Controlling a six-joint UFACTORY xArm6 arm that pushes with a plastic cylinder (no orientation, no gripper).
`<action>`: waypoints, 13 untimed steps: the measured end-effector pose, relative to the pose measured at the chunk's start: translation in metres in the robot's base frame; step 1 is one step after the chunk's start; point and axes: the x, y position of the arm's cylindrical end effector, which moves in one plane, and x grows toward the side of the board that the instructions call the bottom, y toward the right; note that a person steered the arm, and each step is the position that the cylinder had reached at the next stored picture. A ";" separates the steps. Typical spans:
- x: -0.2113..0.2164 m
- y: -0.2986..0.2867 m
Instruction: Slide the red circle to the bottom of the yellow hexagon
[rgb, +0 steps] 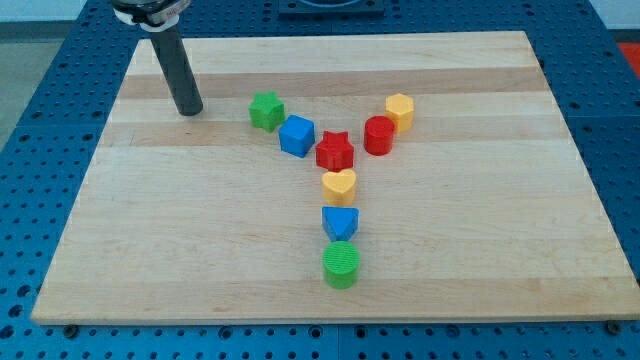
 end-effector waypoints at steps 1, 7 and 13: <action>0.000 0.000; -0.056 0.213; 0.041 0.244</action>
